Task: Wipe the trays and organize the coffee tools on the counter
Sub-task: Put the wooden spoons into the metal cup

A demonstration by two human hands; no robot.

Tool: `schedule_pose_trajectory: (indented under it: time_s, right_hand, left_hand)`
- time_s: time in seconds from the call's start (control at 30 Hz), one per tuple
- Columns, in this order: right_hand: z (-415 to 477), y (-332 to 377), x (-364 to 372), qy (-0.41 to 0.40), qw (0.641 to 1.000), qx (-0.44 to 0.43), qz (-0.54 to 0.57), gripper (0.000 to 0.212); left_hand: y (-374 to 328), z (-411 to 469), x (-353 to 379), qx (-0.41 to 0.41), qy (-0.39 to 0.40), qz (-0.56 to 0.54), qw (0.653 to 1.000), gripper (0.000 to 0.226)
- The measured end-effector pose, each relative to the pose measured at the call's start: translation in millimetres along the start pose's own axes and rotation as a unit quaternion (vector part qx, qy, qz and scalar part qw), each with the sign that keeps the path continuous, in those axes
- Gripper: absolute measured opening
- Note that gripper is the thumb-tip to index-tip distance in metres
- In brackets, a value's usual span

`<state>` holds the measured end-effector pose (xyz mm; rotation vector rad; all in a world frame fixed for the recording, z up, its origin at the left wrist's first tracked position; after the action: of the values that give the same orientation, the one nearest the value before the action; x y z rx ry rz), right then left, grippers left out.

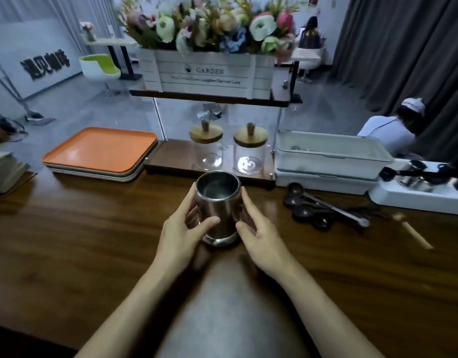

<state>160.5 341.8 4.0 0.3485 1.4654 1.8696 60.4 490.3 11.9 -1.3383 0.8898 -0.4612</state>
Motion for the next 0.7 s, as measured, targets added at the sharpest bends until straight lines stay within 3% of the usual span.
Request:
schedule_pose_trajectory:
  time_s: [0.2,0.53,0.7]
  right_hand:
    - [-52.1,-0.9,-57.2,-0.009,1.000,0.013,-0.021,0.069]
    - [-72.2,-2.8,-75.4,-0.026,1.000,0.012,-0.009,0.073]
    - [-66.2,-5.3,-89.8,-0.032,0.998,0.028,-0.041,0.059]
  left_hand:
    - [-9.9,-42.8,61.8,0.000,-0.022,0.009,1.000,0.099]
    - [-7.1,-53.4,92.7,0.008,-0.013,0.065,0.998,0.103]
    - [-3.5,-49.3,101.0,0.000,-0.018,0.093,0.995,0.116]
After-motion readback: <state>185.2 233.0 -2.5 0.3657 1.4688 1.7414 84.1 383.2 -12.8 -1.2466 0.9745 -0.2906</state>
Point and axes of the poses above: each hand's wrist, its own z-axis towards the middle knuckle, its own x-axis out of the palm, y = z × x, the point moved 7 cm from there along z, towards the middle knuckle, and after that the axes turned 14 degrees about -x, right-handed, at the moved point
